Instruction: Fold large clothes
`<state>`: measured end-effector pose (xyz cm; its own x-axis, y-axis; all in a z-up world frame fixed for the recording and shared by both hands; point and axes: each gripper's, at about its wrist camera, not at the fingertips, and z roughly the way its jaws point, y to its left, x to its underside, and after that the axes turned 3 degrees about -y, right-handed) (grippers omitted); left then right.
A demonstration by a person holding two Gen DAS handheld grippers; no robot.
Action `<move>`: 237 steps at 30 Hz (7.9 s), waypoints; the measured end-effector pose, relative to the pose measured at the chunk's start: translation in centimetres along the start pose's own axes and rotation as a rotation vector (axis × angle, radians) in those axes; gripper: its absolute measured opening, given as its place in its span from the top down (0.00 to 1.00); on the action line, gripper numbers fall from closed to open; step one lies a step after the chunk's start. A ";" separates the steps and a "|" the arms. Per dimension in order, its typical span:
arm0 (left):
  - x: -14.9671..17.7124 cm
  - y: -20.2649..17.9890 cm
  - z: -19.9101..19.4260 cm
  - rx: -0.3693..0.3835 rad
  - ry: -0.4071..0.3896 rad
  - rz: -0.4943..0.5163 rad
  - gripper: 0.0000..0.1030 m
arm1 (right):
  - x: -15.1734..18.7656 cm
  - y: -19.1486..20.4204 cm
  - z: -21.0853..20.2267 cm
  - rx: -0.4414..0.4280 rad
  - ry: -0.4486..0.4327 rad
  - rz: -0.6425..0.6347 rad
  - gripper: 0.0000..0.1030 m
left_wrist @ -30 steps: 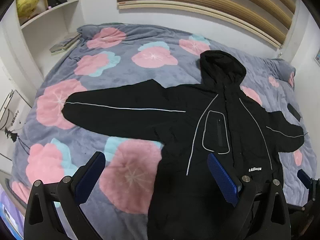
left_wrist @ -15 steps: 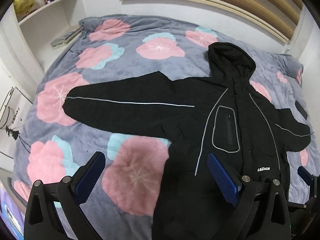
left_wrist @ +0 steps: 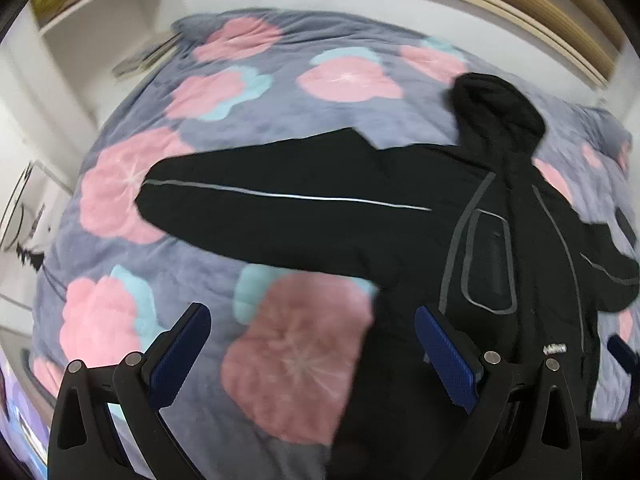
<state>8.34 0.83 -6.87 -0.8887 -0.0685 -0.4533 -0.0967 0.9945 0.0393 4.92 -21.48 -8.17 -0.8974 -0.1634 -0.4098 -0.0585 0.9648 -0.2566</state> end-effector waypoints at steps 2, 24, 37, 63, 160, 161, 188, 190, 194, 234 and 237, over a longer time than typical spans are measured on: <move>-0.8 2.5 1.1 -0.032 -0.003 -0.051 0.01 | -0.4 0.8 0.4 -0.009 0.004 -0.020 0.01; -7.1 29.7 18.6 0.031 -0.094 -0.682 0.01 | -11.9 12.9 9.3 -0.140 -0.017 -0.236 0.01; -7.9 30.6 26.6 0.083 0.014 -0.633 0.74 | -13.2 14.3 14.4 -0.200 0.077 -0.226 0.01; -7.2 23.4 11.3 0.101 -0.242 -0.425 0.87 | -15.7 13.6 20.5 -0.296 0.178 -0.061 0.43; -5.6 -12.4 9.3 0.461 0.031 0.306 0.49 | -10.6 -9.0 21.1 -0.500 0.051 0.486 0.63; -6.0 -12.5 8.9 0.469 0.017 0.304 0.49 | -10.5 -10.2 19.6 -0.480 0.018 0.485 0.63; -6.4 -19.5 19.2 0.264 0.052 0.394 0.46 | 0.1 -29.8 18.9 -0.047 0.104 0.534 0.38; -6.2 -18.2 18.6 0.229 0.032 0.345 0.46 | -0.4 -28.6 16.6 -0.048 0.031 0.518 0.35; -3.5 -16.4 20.0 0.137 0.122 0.306 0.44 | -0.8 -25.1 18.1 -0.116 0.046 0.528 0.36; 14.3 -26.1 -1.4 0.159 0.088 0.289 0.43 | 15.9 -40.1 7.8 -0.231 0.149 0.691 0.38; 14.8 -27.8 -1.1 0.153 0.101 0.265 0.43 | 16.8 -43.5 9.0 -0.221 0.160 0.727 0.38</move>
<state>-2.62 -27.95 -13.64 -0.9147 0.1951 -0.3539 0.2062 0.9785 0.0063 -3.68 -68.02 -11.73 -0.7949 0.5424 -0.2721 0.4987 0.8394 0.2162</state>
